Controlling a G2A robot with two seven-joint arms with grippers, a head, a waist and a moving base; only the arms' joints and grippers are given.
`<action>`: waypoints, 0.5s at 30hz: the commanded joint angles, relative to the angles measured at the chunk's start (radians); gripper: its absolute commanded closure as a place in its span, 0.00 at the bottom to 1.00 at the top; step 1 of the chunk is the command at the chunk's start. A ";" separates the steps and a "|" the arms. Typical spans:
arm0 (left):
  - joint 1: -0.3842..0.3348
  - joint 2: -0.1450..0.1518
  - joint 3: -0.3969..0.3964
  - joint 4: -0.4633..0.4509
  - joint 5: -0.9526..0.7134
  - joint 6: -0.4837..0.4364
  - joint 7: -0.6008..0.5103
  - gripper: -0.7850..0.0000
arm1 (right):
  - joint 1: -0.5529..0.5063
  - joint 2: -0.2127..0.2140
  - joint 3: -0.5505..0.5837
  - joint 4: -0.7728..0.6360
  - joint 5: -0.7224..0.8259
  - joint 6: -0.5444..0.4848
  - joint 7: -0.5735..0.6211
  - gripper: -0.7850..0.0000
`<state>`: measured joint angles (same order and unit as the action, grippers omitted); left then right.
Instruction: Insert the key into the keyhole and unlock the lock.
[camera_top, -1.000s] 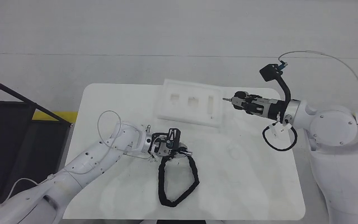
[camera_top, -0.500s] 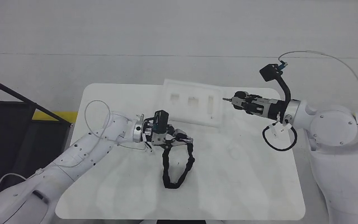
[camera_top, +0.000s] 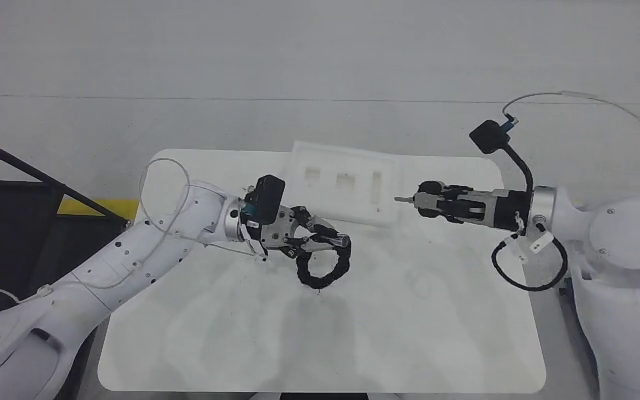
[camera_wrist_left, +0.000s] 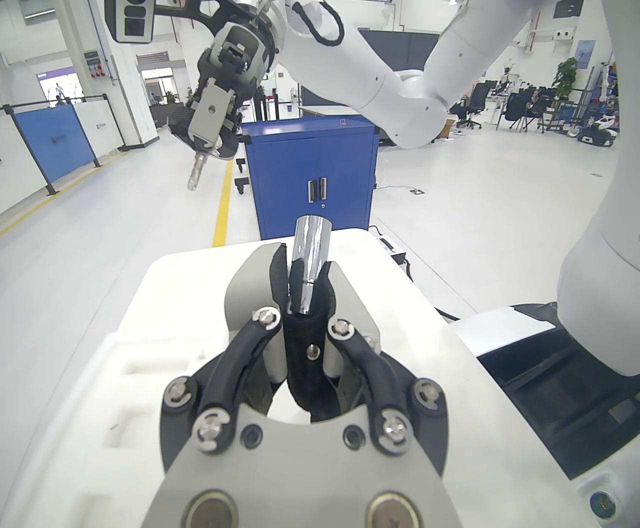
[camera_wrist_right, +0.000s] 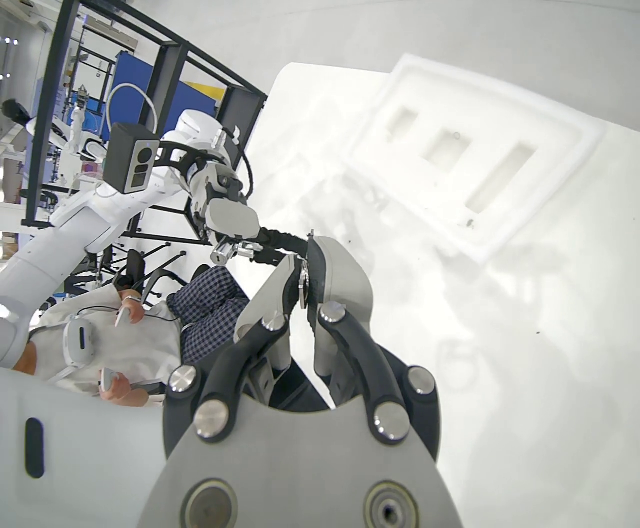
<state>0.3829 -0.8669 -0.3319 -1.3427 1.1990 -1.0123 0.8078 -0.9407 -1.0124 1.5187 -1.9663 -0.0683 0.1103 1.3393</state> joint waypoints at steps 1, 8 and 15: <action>-0.013 0.005 0.005 -0.012 -0.016 0.000 0.000 1.00 | -0.009 0.005 0.024 -0.024 0.025 0.017 0.014 1.00; -0.021 0.011 -0.021 -0.038 0.034 0.020 0.020 1.00 | -0.054 0.017 0.067 -0.111 0.098 0.065 0.021 1.00; 0.001 -0.021 -0.016 -0.007 0.071 0.056 0.056 1.00 | -0.090 0.022 0.026 -0.180 0.092 0.092 -0.034 1.00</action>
<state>0.3836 -0.8821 -0.3500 -1.3537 1.2734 -0.9578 0.8624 -1.0273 -0.9907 1.5505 -2.1378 0.0231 0.1965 1.3108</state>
